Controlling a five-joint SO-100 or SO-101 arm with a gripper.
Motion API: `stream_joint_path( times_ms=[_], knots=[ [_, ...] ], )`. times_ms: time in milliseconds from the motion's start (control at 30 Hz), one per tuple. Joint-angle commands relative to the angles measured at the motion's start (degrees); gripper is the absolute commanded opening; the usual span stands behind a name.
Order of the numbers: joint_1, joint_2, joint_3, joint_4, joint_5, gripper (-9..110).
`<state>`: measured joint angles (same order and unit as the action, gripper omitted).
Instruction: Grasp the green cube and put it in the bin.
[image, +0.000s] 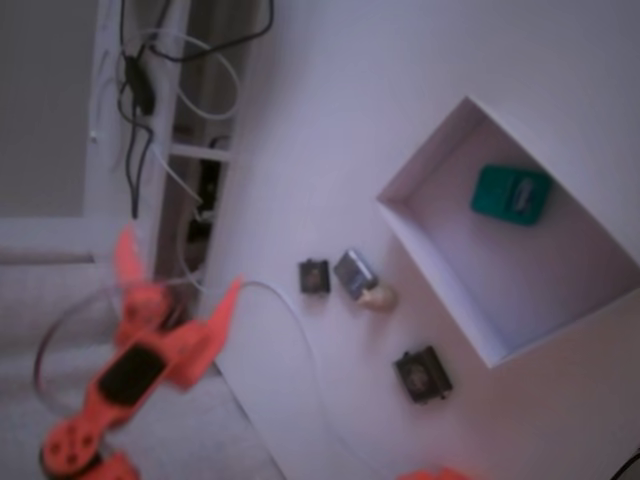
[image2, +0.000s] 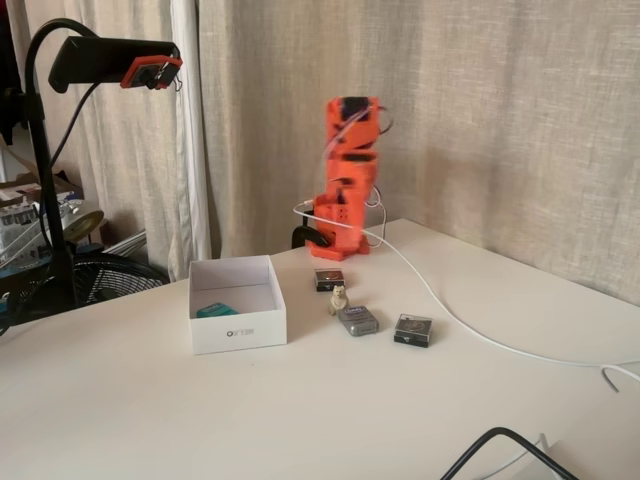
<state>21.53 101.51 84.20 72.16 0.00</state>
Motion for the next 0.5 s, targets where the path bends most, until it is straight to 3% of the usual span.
stream_joint_path(
  times_ms=[0, 167, 467],
  knots=[
    [-11.6, 11.95, 7.65, -3.43, 0.18, 59],
    [-21.45, 26.02, 21.53, -5.54, 0.18, 59],
    [-28.83, 48.78, 44.91, -7.21, 0.09, 59]
  ],
)
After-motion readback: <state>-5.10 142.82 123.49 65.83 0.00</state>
